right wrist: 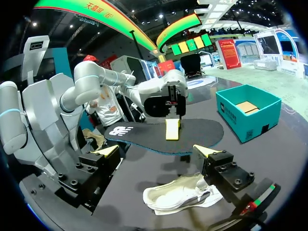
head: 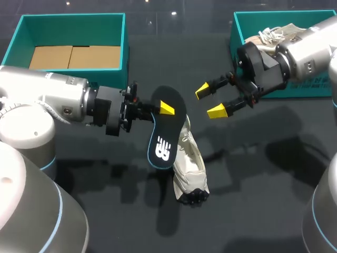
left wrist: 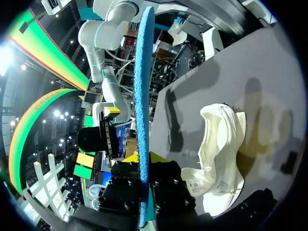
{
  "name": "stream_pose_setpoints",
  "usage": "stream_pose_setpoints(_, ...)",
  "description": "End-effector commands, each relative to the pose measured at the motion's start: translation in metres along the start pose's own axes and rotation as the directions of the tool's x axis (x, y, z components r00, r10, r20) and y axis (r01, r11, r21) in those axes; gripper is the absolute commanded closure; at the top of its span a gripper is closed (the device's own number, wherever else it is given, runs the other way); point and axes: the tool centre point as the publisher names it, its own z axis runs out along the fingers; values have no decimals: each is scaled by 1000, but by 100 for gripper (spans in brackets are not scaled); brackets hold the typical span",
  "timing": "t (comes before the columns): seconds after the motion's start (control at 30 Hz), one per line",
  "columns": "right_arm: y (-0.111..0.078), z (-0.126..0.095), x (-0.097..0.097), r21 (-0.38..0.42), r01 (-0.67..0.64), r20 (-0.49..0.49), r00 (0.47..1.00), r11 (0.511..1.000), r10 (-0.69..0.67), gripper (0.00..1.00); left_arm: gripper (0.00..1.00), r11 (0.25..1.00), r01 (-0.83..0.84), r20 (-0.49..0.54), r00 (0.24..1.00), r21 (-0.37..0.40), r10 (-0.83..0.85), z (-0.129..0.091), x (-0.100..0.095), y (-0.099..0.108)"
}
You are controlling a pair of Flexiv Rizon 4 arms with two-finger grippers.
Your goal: Take the shoe out of the shoebox, open the shoe tongue, remove and reinsert the insole, then place the shoe into the shoebox
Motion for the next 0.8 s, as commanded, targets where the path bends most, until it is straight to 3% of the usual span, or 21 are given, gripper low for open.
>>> stream_pose_setpoints(0.03,6,-1,8,156,170,79,980,973,-184,0,100,1000,0,-2,1000,-2,0,-3,0,-2)
stream_pose_setpoints(0.13,6,-1,8,156,170,79,980,973,-184,0,100,1000,0,-2,1000,-2,0,-3,0,-2)
stream_pose_setpoints(0.23,1,-5,17,274,269,62,953,924,-296,0,100,998,38,59,997,53,-41,11,-1,-20)
stream_pose_setpoints(0.37,-14,-16,30,356,375,50,907,856,-419,0,100,995,90,106,990,45,-95,26,5,-36)
stream_pose_setpoints(0.47,-28,-21,38,409,392,49,892,824,-449,0,100,984,157,135,976,89,-168,33,11,-51)
stream_pose_setpoints(0.5,-35,-22,40,393,392,48,894,832,-445,0,100,982,171,127,975,85,-181,34,11,-57)
stream_pose_setpoints(0.8,-35,-22,40,393,392,48,894,832,-445,0,100,982,171,127,975,85,-181,34,11,-57)
